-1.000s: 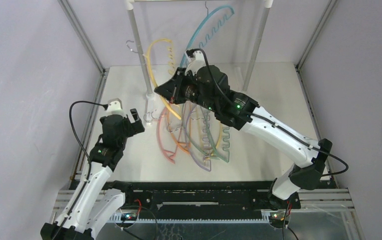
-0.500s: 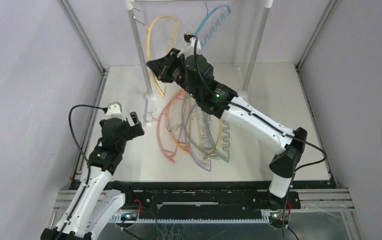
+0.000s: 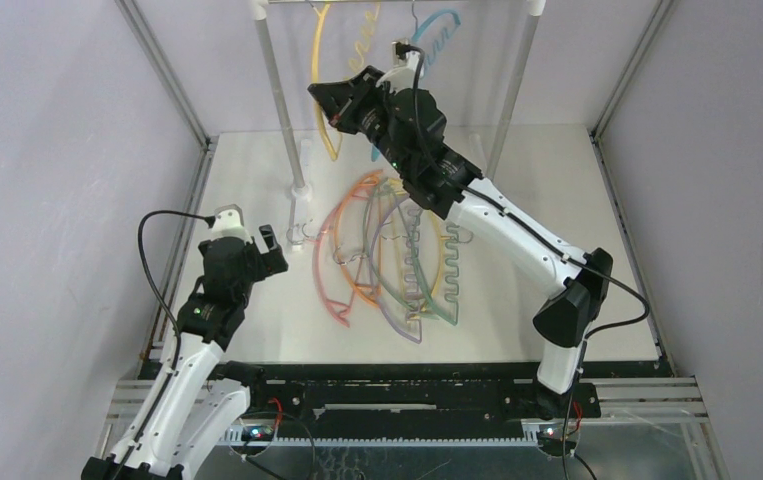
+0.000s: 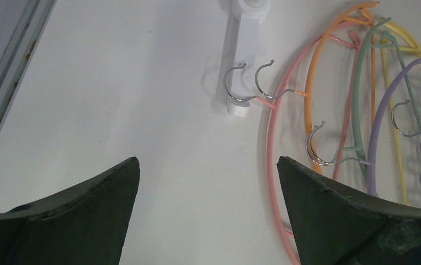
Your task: Organize the hangers
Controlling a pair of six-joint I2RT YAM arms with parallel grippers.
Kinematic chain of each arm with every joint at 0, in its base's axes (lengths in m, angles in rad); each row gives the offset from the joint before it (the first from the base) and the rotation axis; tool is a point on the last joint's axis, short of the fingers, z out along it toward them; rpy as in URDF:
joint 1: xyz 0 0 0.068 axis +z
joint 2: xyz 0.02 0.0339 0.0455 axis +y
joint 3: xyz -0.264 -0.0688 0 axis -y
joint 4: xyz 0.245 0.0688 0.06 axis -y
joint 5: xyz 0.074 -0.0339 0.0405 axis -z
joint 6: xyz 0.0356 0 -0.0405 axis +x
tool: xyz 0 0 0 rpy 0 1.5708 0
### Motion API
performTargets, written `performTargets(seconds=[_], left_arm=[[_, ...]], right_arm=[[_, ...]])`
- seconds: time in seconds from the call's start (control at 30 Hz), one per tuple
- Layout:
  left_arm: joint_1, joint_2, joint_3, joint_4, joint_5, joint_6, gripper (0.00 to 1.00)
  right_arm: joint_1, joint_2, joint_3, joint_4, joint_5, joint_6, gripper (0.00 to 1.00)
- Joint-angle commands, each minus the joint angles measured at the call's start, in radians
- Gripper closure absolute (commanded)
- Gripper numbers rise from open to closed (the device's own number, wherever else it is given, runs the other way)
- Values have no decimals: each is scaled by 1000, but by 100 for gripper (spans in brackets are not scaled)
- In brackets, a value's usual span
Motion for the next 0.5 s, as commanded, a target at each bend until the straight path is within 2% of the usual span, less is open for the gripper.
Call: performTargets(seconds=[0.0,0.27,0.47], left_arm=[[5,4,-3,21,-18,11,0],[6,9,-5,19,-30,11,0],[6,18,-7,25,-37,10,0]], right_arm=[[-30,-38,14,107,-20,44,100],[-93,34,31,64,-45,140,100],[-104,30,-10,17,-78,177,99]])
